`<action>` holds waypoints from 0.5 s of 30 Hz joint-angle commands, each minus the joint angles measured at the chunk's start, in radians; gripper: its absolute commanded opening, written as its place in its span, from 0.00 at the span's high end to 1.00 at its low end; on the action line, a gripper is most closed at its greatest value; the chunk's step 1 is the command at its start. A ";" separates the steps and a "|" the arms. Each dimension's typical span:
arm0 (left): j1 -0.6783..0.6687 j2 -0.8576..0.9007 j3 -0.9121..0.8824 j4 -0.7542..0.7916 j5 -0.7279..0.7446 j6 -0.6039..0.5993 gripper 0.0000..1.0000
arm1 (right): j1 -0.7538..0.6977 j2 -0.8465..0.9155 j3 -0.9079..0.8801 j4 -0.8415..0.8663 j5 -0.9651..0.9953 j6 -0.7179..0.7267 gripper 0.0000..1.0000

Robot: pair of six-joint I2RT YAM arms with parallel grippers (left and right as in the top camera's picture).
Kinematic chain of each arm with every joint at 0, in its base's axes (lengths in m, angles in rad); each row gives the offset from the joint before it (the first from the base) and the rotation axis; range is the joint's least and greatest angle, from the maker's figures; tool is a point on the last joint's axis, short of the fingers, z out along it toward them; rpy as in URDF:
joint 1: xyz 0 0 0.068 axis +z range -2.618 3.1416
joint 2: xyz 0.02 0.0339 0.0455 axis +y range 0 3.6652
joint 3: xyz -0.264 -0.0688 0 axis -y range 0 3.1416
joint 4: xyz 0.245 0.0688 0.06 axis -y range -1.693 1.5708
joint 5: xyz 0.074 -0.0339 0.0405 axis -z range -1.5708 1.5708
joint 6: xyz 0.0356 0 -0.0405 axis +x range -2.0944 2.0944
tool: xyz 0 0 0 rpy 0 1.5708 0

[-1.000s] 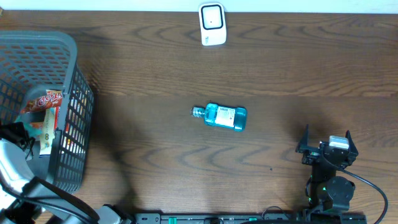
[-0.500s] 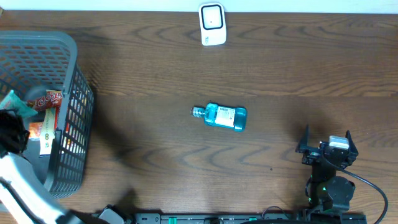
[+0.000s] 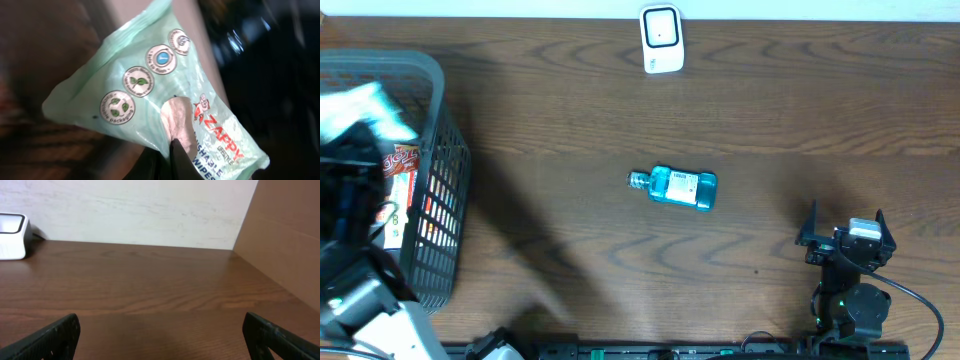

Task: Scan the item barcode
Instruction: 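Lift the green wipes pack out and carry it beside the bottle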

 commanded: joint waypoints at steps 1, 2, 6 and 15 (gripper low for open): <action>-0.215 -0.027 0.000 0.043 0.026 0.046 0.93 | 0.005 -0.002 -0.001 -0.004 0.003 -0.010 0.01; -0.274 -0.026 0.000 0.040 0.003 0.069 0.93 | 0.005 -0.002 -0.001 -0.004 0.002 -0.010 0.01; -0.553 0.018 0.000 -0.039 -0.153 0.215 0.93 | 0.005 -0.002 -0.001 -0.004 0.002 -0.010 0.01; -1.021 0.329 0.000 -0.264 -0.608 0.182 0.93 | 0.005 -0.002 -0.001 -0.004 0.002 -0.010 0.01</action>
